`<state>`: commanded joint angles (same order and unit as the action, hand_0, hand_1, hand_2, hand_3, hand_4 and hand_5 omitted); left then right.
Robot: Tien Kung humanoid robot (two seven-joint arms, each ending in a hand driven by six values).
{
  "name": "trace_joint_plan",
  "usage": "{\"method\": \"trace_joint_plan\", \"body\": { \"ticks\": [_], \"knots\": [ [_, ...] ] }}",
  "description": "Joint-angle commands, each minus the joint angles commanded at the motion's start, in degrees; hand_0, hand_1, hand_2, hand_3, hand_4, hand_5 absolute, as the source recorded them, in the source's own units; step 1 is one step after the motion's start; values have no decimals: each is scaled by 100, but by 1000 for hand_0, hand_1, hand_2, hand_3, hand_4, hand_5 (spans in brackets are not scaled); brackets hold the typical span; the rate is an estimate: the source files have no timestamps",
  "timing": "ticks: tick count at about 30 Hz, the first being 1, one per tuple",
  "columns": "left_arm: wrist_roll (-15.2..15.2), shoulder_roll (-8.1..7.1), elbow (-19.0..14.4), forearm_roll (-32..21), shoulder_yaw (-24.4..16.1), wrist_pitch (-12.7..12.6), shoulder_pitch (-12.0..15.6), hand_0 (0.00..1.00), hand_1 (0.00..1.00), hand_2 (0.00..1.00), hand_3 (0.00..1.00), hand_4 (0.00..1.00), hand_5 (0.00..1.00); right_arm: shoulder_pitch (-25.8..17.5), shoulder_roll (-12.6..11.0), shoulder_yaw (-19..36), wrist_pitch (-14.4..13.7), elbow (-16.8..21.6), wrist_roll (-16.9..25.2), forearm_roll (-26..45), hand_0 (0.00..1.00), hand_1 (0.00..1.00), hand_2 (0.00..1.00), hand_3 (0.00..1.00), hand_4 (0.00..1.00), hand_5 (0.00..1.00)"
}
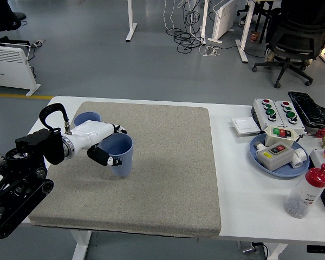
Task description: Push cup pick cup insert cup
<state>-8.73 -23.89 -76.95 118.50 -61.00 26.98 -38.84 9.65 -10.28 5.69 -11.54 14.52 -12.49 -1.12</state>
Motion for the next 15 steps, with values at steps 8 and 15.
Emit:
{"method": "trace_joint_plan", "body": {
  "ticks": [8,15],
  "knots": [
    [113,-477,-77,-329,-357,164,-551,385,525,557,519,650,185,-12,-2,-22,-1,2,11,54,709,652,698,610,103,468],
    [334,-736,452,-319,-323,10,-1116,388,528,552,520,641,182,-77,4,-3,-5,6,-6,41,709,652,697,609,103,468]
  ]
}}
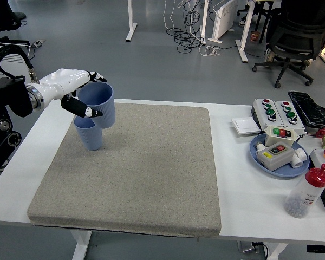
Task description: Push cup pick cup insert cup
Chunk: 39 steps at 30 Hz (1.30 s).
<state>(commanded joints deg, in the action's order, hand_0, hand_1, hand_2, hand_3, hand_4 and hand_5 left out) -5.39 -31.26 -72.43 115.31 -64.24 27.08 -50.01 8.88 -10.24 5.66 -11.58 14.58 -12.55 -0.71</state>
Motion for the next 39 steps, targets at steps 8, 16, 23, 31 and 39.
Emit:
{"method": "trace_joint_plan", "body": {
  "ticks": [8,16,23,31,39],
  "knots": [
    [295,152,973,214,24,-243,-266,391,529,559,521,635,184,-52,16,138,-23,8,-78,-220,709,652,697,609,103,468],
    [474,331,1852,254,102,-425,-478,397,537,569,534,630,178,-54,25,189,-43,17,-98,-316,709,652,696,609,103,468],
    [605,505,2330,349,102,-609,-591,396,534,569,536,629,175,-27,23,143,-42,23,-74,-243,709,652,696,609,103,468],
    [625,524,2373,320,145,-604,-569,393,537,571,537,629,176,-4,16,90,-36,22,-42,-148,709,652,696,608,103,468],
    [667,565,2495,274,299,-660,-583,393,538,574,538,631,182,13,14,111,-30,21,-60,-196,709,652,696,608,103,468]
  ]
}}
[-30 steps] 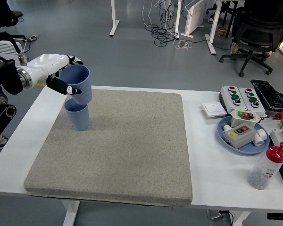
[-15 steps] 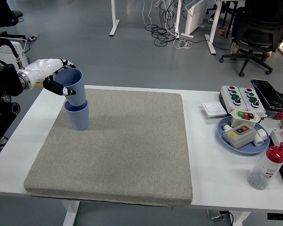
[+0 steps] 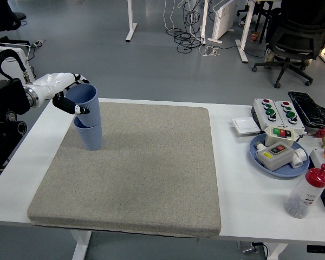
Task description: Push cup pick cup insert cup
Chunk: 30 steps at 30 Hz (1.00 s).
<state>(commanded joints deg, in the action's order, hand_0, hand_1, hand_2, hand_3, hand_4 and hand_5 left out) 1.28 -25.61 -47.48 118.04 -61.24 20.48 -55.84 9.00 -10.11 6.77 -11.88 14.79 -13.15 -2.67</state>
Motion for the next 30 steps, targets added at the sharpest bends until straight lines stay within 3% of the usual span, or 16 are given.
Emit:
{"method": "trace_joint_plan", "body": {
  "ticks": [2,3,8,9,14,15,20,21,26,27,30],
  "knots": [
    [12,7,61,0,16,-31,-2,393,538,574,538,631,182,0,0,-3,-1,0,2,9,709,652,696,608,103,468],
    [18,10,84,0,21,-45,-3,361,558,608,569,736,277,-1,0,-5,-1,0,2,12,709,653,695,608,102,469],
    [57,31,233,4,61,-107,4,361,558,608,569,736,277,2,-2,-7,-1,0,2,11,709,653,695,608,102,469],
    [65,35,256,0,71,-120,6,463,662,732,733,893,484,3,-3,-6,0,0,2,11,709,653,695,608,102,469],
    [184,70,368,-34,154,-334,21,463,662,732,733,893,484,6,-3,5,0,-1,-4,-13,709,653,695,608,102,469],
    [186,76,386,-44,168,-362,21,685,826,926,917,946,542,7,-3,8,1,-2,-5,-18,709,652,695,607,102,470],
    [204,101,470,-62,217,-476,40,685,826,926,917,946,542,13,-4,-1,0,-2,0,-8,709,652,695,607,102,470],
    [208,105,482,-62,223,-496,42,815,895,998,982,972,561,14,-3,-4,-1,-3,2,-4,709,652,695,607,102,470],
    [192,128,565,-38,245,-595,46,815,895,998,982,972,561,20,-3,-5,-3,-3,4,-3,709,652,695,607,102,470],
    [199,133,588,-37,244,-635,47,898,942,998,998,986,570,22,-4,-5,-3,-3,4,-6,709,652,696,607,102,470],
    [200,137,609,-37,230,-710,59,898,942,998,998,986,570,23,-3,-8,-3,-3,5,0,709,652,696,607,102,470]
  ]
}}
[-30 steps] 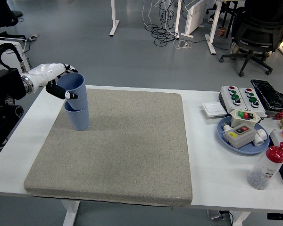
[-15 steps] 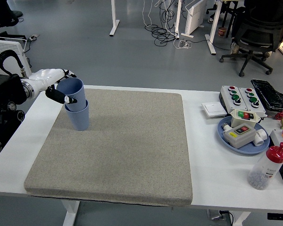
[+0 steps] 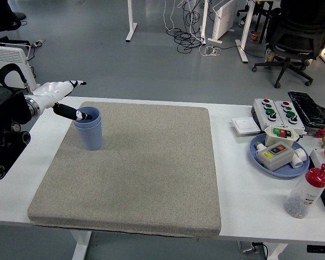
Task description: Push cup pick cup insert cup
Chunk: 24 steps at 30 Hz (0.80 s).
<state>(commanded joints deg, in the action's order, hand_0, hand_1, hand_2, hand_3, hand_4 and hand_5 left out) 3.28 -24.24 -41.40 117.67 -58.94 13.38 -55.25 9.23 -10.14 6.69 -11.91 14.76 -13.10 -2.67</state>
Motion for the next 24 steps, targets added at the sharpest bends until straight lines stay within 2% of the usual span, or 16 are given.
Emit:
{"method": "trace_joint_plan", "body": {
  "ticks": [5,8,9,14,15,17,19,20,21,24],
  "knots": [
    [-9,-2,-76,9,-62,-67,70,912,950,998,998,998,601,-4,-1,-10,1,0,6,17,709,652,695,607,102,472],
    [16,-12,-245,-40,-99,-196,174,912,950,998,998,998,601,-11,-1,-14,2,1,7,25,709,652,695,607,102,472],
    [49,-14,-327,-93,-121,-310,226,883,921,998,990,980,610,-14,-1,-12,2,0,7,22,709,652,695,607,102,472],
    [30,6,-783,-757,-367,-1074,550,883,921,998,990,980,610,-31,0,-11,3,-3,9,16,709,652,695,607,102,472],
    [23,30,-926,-951,-493,-1254,683,713,780,831,790,711,672,-40,1,-13,3,-4,12,19,709,653,694,607,103,473],
    [21,76,-1165,-1394,-683,-1632,891,713,780,831,790,711,672,-49,1,-15,3,-5,15,19,709,653,694,607,103,473],
    [56,179,-1502,-1916,-994,-2029,1242,713,780,831,790,711,672,-60,4,-16,1,-7,20,24,709,653,694,607,103,473],
    [67,204,-1603,-2139,-1084,-2129,1362,713,780,831,790,711,672,-63,4,-13,1,-8,19,21,709,653,694,607,103,473],
    [121,264,-1743,-2400,-1202,-2244,1530,707,761,789,750,661,767,-65,5,-4,1,-9,14,-1,709,652,695,607,102,474],
    [305,417,-2110,-3108,-1483,-2403,1991,707,761,789,750,661,767,-72,8,16,3,-11,5,-44,709,652,695,607,102,474]
  ]
}}
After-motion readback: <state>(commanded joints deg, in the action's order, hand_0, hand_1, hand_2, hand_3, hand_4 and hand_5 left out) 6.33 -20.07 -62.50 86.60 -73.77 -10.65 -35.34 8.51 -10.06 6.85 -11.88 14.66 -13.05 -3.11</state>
